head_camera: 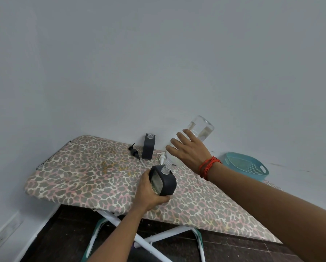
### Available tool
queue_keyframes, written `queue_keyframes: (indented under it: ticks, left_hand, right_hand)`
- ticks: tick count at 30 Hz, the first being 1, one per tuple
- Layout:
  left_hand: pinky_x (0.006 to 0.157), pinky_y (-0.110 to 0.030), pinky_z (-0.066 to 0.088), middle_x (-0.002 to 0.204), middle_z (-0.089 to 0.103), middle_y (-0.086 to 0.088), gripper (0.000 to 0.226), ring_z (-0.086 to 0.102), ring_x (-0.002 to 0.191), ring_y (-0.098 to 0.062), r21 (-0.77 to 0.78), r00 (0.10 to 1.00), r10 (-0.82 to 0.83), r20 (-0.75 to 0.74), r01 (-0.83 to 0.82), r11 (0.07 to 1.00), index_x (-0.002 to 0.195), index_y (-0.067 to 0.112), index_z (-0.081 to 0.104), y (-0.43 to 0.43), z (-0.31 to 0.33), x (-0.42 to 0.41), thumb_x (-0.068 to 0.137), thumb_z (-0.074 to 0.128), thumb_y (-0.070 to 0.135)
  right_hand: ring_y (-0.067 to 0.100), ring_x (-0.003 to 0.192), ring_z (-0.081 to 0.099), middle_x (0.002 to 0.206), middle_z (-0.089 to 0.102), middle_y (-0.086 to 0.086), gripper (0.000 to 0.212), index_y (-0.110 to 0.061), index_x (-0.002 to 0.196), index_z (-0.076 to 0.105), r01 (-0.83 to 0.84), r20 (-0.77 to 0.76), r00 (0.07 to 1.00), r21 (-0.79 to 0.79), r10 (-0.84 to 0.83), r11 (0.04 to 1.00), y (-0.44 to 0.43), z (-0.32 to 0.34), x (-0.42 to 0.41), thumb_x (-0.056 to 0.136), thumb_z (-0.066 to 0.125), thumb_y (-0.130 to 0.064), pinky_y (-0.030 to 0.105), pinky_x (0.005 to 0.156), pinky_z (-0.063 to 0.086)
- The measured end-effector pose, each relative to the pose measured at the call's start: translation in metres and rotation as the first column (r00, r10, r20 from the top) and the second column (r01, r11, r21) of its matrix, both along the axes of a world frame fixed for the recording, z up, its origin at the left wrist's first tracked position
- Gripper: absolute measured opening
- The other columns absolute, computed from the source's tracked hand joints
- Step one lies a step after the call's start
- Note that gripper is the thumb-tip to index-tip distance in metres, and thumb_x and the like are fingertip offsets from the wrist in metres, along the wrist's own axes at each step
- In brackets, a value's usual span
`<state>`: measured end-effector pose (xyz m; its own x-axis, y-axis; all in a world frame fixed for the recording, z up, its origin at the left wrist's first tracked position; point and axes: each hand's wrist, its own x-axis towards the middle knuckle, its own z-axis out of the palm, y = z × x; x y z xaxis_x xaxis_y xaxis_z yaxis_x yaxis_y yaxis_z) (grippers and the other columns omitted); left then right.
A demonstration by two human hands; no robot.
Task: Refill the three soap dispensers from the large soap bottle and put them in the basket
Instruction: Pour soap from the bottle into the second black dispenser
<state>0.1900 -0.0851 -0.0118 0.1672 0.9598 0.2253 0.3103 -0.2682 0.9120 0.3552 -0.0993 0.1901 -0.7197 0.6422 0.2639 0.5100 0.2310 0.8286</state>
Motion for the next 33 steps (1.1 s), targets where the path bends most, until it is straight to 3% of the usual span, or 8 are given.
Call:
queue_keyframes:
  ticks: [7,13,21,33]
  left_hand:
    - [0.109,-0.037,0.044,0.14,0.045,0.008,0.126,0.047,0.13,-0.013,0.002,1.0,-0.005,0.013,0.005,1.0,0.147,0.026,0.032,0.001,-0.002,0.0,0.042,0.094,0.054]
    - [0.108,-0.039,0.046,0.14,0.046,0.007,0.126,0.048,0.129,-0.013,-0.003,1.0,-0.007,0.024,0.007,1.0,0.146,0.026,0.033,0.001,-0.002,0.0,0.041,0.094,0.057]
    - [0.107,-0.043,0.048,0.138,0.047,0.006,0.125,0.049,0.127,-0.015,-0.002,1.0,-0.008,0.019,0.008,1.0,0.146,0.025,0.033,0.0,-0.001,0.0,0.04,0.092,0.056]
    - [0.107,-0.034,0.045,0.138,0.046,0.007,0.125,0.048,0.127,-0.013,0.003,1.0,-0.01,0.014,0.01,1.0,0.146,0.025,0.033,-0.001,0.001,-0.001,0.041,0.094,0.054]
  right_hand:
    - [0.036,0.111,0.054,0.112,0.063,0.009,0.036,-0.017,0.118,0.055,0.01,0.006,1.0,-0.009,-0.01,1.0,-0.001,0.008,-0.003,0.085,0.061,-0.006,0.054,0.106,0.037]
    - [0.036,0.109,0.055,0.109,0.062,0.009,0.044,-0.017,0.116,0.055,0.023,0.022,0.999,0.014,-0.023,1.0,-0.004,0.015,-0.003,0.087,0.027,-0.001,0.053,0.106,0.038]
    - [0.035,0.109,0.055,0.108,0.062,0.008,0.034,-0.017,0.114,0.056,-0.041,0.017,0.999,0.051,0.04,0.998,0.0,0.017,-0.002,0.085,0.053,-0.002,0.053,0.106,0.038]
    - [0.036,0.11,0.055,0.11,0.063,0.009,0.034,-0.017,0.116,0.056,-0.023,0.006,1.0,0.028,0.023,0.999,0.002,0.001,-0.003,0.085,0.061,-0.005,0.053,0.106,0.038]
